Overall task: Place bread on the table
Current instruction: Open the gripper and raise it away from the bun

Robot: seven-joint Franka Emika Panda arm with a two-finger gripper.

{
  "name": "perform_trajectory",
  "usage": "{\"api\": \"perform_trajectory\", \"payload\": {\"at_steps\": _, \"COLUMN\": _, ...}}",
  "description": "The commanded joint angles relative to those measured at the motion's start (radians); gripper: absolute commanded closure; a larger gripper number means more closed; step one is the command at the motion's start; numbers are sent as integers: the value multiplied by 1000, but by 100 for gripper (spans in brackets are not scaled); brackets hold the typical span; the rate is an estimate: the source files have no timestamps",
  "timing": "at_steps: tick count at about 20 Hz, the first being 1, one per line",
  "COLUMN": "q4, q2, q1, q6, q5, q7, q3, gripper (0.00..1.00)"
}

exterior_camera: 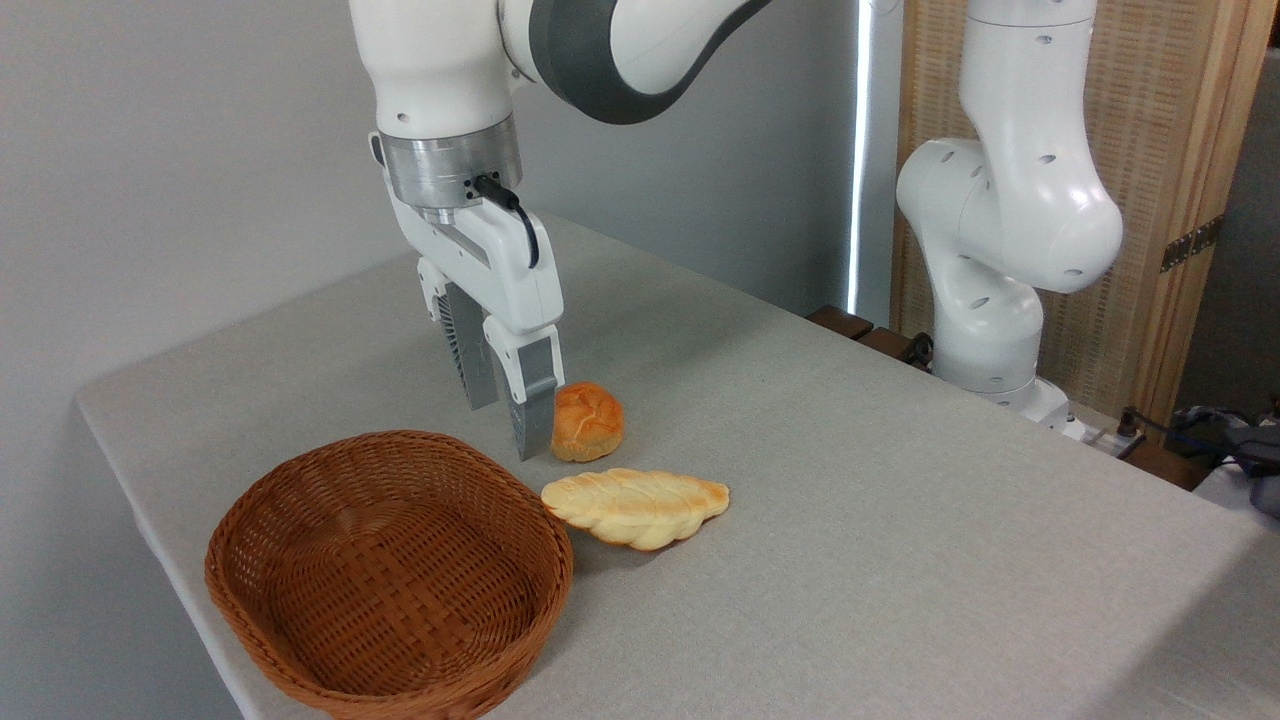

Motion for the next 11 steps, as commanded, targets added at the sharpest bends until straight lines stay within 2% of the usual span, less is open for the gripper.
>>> {"api": "perform_trajectory", "payload": {"at_steps": 1, "q4": 9, "q2": -5, "q1": -7, "q6": 7, "q5": -13, "q7": 0, "q3": 21, "gripper": 0}}
{"api": "perform_trajectory", "payload": {"at_steps": 11, "q4": 15, "q2": -11, "q1": -9, "q6": 0, "q5": -13, "q7": 1, "q3": 30, "gripper": 0}}
